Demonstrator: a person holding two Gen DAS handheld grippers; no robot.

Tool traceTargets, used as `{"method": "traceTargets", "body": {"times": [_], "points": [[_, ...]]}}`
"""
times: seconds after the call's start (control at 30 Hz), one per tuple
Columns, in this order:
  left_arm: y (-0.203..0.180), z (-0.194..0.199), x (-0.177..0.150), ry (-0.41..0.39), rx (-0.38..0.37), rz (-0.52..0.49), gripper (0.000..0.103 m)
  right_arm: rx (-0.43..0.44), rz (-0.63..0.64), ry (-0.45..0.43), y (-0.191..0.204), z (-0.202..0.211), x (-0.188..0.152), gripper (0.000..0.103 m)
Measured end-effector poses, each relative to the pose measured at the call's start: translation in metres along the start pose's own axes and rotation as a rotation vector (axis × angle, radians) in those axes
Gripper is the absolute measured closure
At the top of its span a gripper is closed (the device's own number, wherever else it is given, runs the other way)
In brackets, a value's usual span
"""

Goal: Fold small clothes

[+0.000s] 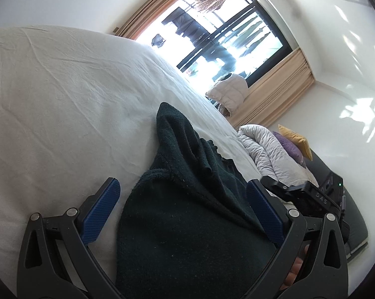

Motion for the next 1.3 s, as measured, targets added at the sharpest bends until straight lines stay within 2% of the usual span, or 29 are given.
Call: {"method": "traceTargets", "body": {"times": [0.1,0.23,0.43,0.5,0.67,0.7,0.77,0.8,0.83,0.97,1.13,1.23,1.27,1.3], "points": [[0.000,-0.003,-0.002,0.010,0.024,-0.018,0.000,0.144,-0.207,0.034,-0.014,0.004,-0.003,0.037],[0.000,-0.001,-0.002,0.011,0.030,-0.024,0.000,0.314,-0.278,0.138,0.020,-0.022,-0.017,0.037],[0.002,-0.002,-0.002,0.008,0.026,-0.021,0.000,0.283,-0.340,0.262,0.034,-0.079,-0.045,0.045],[0.002,-0.002,-0.002,0.007,0.026,-0.021,0.000,0.277,-0.361,0.265,0.033,-0.087,-0.047,0.050],[0.002,-0.002,-0.002,0.007,0.025,-0.021,0.000,0.279,-0.452,0.262,0.030,-0.100,-0.042,0.051],[0.002,-0.002,-0.002,0.007,0.026,-0.021,0.000,0.275,-0.455,0.260,0.029,-0.103,-0.041,0.053],[0.003,0.002,-0.002,0.007,0.024,-0.021,0.000,0.258,-0.459,0.254,0.024,-0.108,-0.042,0.068],[0.003,0.002,-0.002,0.007,0.024,-0.021,0.000,0.246,-0.463,0.255,0.021,-0.111,-0.044,0.085],[0.003,0.001,-0.002,0.007,0.024,-0.021,0.000,0.244,-0.468,0.254,0.019,-0.111,-0.047,0.092],[0.003,0.001,-0.002,0.006,0.024,-0.020,0.000,0.254,-0.387,0.218,0.033,-0.099,-0.056,0.092],[0.004,0.001,-0.002,0.007,0.025,-0.021,0.000,0.253,-0.361,0.226,0.034,-0.100,-0.068,0.092],[0.004,0.000,-0.002,0.008,0.026,-0.020,0.000,0.270,-0.365,0.259,0.027,-0.099,-0.069,0.091],[0.004,0.000,-0.001,0.008,0.026,-0.020,0.000,0.271,-0.373,0.270,0.026,-0.096,-0.069,0.090],[0.005,0.000,-0.001,0.008,0.027,-0.021,0.000,0.271,-0.355,0.277,0.028,-0.091,-0.068,0.083]]}}
Point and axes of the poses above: each gripper's, at about its wrist camera, not at the fingertips, and z roughly against the way its jaws point, y to its left, x to its top, the point moved 9 cm from there along -z, roughly the way its jaws point
